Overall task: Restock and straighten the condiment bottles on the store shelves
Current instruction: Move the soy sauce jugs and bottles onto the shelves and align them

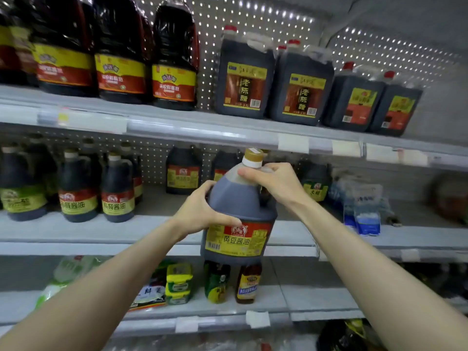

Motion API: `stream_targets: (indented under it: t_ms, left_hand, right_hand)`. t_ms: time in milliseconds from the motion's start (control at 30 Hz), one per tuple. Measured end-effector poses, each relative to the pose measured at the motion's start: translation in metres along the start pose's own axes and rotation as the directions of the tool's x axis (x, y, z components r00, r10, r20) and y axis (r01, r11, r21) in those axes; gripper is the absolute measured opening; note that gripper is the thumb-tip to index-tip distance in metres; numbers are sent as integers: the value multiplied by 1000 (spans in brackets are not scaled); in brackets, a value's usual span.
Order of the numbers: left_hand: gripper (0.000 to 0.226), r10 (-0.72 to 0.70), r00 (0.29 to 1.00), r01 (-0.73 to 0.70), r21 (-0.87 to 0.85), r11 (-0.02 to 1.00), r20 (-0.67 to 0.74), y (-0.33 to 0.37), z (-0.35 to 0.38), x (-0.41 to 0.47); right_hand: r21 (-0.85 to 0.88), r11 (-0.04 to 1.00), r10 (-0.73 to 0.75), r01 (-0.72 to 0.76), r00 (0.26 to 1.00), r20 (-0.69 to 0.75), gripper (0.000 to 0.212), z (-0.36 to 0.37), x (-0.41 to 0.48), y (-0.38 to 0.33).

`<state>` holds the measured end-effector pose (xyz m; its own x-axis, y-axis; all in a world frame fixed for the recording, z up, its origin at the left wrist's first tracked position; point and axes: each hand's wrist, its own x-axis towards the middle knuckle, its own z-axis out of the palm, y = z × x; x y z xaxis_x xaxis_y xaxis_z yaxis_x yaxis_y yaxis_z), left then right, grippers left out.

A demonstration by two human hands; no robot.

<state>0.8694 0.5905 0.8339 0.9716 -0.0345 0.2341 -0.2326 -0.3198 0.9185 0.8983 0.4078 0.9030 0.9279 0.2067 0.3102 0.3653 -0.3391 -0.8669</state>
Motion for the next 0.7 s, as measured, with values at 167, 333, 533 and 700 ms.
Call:
stream_targets:
  t_ms: [167,333,533,700]
  left_hand:
    - [78,-42,997,42,-10,999,-71,-31,31,37]
    - [83,-100,987,101,1,995,-122,-65,45,71]
    - [77,-147,979,149,7,989,-140,-87,46,107]
    - [86,-167,977,169,9,986,-134,-98,47,130]
  right_hand:
    - [-29,1000,-6,8,998,68,60,-8,43,50]
    - [-19,1000,-19,21,996,85,48,1,84,93]
    - [17,1000,24,-26,995,99,48,11,121,123]
    - [57,995,80,-87,990,113,42,18,141,135]
